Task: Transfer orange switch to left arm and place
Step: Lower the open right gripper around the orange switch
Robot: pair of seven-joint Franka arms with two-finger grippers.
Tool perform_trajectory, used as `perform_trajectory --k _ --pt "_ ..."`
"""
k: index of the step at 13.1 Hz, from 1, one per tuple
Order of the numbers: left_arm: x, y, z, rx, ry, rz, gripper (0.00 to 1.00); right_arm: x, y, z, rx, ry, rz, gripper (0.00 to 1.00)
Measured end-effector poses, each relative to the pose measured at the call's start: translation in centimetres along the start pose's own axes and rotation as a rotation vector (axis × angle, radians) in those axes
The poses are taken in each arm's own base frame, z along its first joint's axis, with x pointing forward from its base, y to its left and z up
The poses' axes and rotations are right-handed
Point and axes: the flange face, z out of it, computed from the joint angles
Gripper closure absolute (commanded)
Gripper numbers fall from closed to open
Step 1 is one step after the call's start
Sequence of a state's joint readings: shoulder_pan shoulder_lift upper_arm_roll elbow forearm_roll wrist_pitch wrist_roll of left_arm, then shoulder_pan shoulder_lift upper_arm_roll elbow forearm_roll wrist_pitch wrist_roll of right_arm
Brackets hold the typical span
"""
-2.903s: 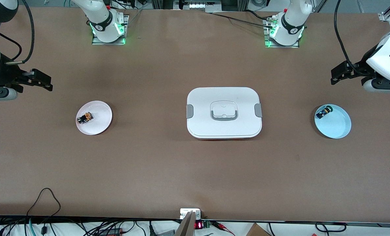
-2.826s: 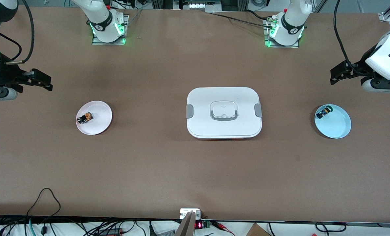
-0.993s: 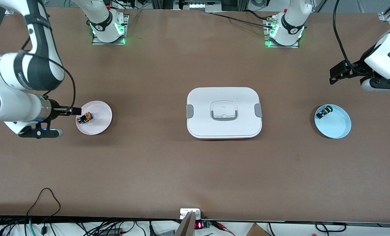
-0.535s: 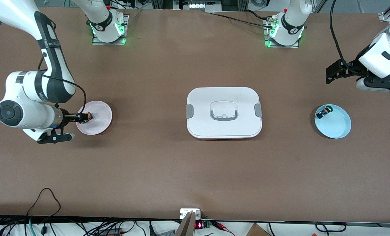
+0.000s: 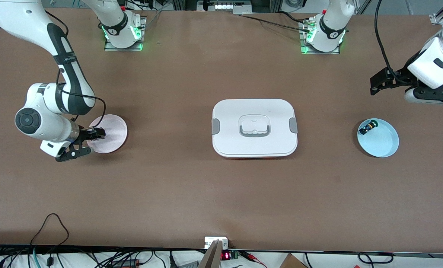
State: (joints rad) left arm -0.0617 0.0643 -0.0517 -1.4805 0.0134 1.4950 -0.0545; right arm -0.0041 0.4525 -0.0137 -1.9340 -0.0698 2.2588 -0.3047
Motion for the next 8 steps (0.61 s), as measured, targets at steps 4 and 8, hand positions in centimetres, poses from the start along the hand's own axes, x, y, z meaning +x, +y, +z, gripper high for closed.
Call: perform_trajectory --k 4,8 --pt "0.0 0.0 0.0 0.000 0.000 0.000 0.00 -0.4 1.6 2.3 0.000 0.017 -0.035 0.00" --pt "0.0 0.0 0.0 0.000 0.000 0.000 0.00 0.4 0.0 3.3 0.009 0.026 -0.066 0.00"
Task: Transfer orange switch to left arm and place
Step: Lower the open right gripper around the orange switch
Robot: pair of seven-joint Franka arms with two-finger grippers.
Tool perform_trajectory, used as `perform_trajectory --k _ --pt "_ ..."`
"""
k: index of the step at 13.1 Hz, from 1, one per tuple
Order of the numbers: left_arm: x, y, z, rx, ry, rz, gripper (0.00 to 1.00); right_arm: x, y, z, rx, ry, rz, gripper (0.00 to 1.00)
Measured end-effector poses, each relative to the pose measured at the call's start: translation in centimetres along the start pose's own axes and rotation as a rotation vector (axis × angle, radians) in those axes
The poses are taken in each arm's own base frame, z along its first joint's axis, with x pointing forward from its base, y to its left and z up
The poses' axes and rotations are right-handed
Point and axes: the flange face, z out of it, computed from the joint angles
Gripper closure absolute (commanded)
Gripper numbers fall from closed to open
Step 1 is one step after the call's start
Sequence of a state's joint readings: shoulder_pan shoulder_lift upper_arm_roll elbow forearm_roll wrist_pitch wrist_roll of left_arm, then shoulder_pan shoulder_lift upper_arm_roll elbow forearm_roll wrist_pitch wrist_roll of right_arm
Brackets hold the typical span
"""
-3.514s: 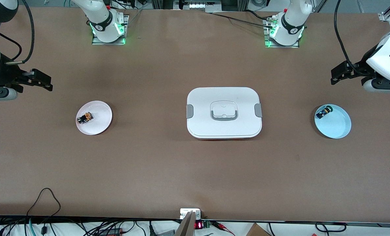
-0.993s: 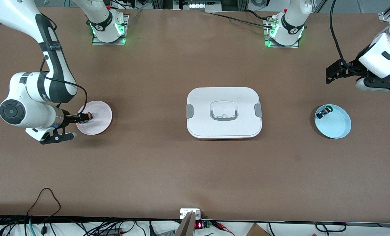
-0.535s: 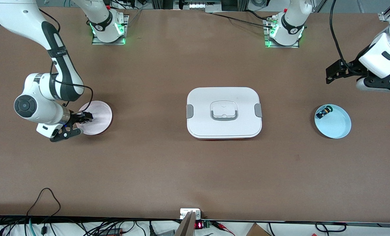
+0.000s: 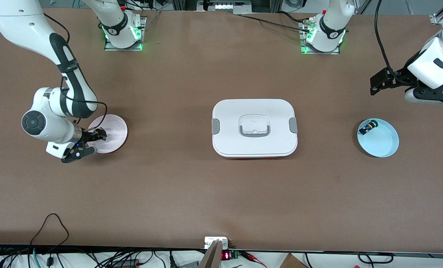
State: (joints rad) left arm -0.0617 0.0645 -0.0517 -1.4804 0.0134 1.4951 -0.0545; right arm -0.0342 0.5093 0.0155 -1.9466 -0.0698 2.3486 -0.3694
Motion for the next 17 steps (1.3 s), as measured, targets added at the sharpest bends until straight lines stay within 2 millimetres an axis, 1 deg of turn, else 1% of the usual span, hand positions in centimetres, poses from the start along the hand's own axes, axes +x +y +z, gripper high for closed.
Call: perform_trajectory --k 2,8,17 --pt "0.0 0.0 0.0 0.000 0.000 0.000 0.00 0.1 -0.3 0.3 0.004 -0.004 -0.005 0.00" --pt "0.0 0.0 0.0 0.000 0.000 0.000 0.00 -0.1 -0.4 0.6 0.007 -0.011 -0.021 0.00" --pt "0.0 0.0 0.0 0.000 0.000 0.000 0.00 -1.4 -0.1 2.1 0.018 -0.026 -0.013 0.00"
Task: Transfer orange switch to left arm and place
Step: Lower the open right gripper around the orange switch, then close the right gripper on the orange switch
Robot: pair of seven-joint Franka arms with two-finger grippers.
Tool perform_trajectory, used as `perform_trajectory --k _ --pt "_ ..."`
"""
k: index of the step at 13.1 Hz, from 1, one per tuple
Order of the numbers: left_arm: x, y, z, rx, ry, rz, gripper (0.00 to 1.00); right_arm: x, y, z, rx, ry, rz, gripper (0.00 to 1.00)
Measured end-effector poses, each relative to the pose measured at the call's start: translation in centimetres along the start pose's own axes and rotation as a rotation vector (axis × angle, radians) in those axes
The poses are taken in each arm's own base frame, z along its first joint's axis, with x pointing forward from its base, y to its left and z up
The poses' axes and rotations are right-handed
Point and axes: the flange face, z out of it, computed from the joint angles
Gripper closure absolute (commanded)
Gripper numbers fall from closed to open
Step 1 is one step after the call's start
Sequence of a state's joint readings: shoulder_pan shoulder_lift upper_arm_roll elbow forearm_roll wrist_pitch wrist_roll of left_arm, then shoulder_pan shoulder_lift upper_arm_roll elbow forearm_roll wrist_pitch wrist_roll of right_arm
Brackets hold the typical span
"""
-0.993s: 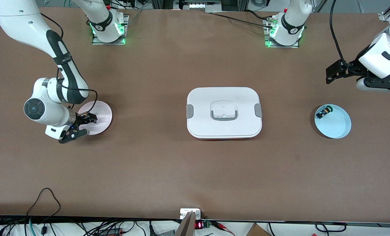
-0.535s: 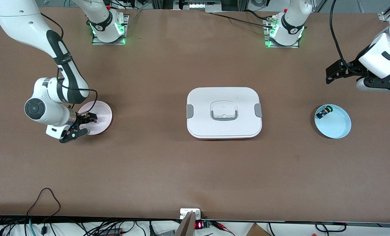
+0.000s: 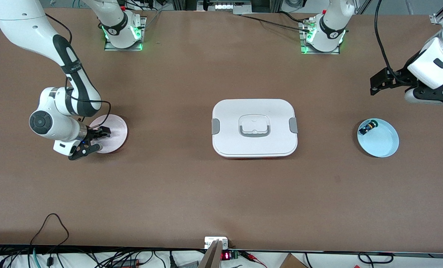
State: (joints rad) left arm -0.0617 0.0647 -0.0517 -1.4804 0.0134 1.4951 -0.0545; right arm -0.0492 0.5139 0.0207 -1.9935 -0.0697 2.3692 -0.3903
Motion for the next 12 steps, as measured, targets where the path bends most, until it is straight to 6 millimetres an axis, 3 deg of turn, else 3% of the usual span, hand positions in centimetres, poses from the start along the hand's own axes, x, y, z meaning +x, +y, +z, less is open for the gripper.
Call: perform_trajectory --k 12 --pt "0.00 -0.03 0.00 0.000 0.000 -0.001 0.00 -0.77 -0.13 0.45 0.006 -0.012 -0.056 0.00"
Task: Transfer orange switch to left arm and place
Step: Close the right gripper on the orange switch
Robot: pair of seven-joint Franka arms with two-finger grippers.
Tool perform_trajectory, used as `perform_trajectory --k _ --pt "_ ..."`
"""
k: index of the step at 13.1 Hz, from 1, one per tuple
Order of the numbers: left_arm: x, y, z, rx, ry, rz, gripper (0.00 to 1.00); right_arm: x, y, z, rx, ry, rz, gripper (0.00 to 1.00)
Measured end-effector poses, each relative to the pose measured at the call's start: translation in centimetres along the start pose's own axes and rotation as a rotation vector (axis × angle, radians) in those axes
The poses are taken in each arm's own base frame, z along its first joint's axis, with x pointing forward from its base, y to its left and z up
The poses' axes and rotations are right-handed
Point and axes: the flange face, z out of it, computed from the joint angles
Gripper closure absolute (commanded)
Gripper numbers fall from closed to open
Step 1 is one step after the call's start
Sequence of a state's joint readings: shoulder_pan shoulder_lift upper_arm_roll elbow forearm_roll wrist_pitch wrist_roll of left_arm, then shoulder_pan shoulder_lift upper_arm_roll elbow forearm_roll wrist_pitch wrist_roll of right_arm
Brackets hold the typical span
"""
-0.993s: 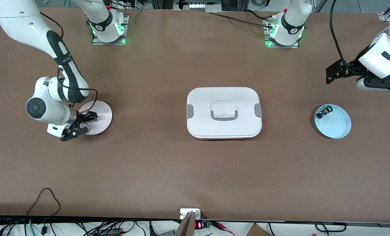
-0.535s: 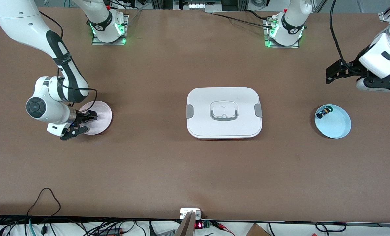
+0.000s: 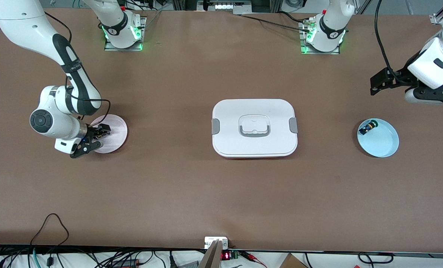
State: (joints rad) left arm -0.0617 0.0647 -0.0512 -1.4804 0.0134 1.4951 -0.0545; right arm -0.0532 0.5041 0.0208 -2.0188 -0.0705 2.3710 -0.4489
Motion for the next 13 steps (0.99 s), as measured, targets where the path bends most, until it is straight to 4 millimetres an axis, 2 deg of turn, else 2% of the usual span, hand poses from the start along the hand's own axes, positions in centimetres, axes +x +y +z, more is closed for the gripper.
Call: perform_trajectory --k 13 --pt "0.04 -0.03 0.07 0.000 -0.001 0.000 0.00 -0.60 0.38 0.44 -0.038 -0.031 -0.075 0.00"
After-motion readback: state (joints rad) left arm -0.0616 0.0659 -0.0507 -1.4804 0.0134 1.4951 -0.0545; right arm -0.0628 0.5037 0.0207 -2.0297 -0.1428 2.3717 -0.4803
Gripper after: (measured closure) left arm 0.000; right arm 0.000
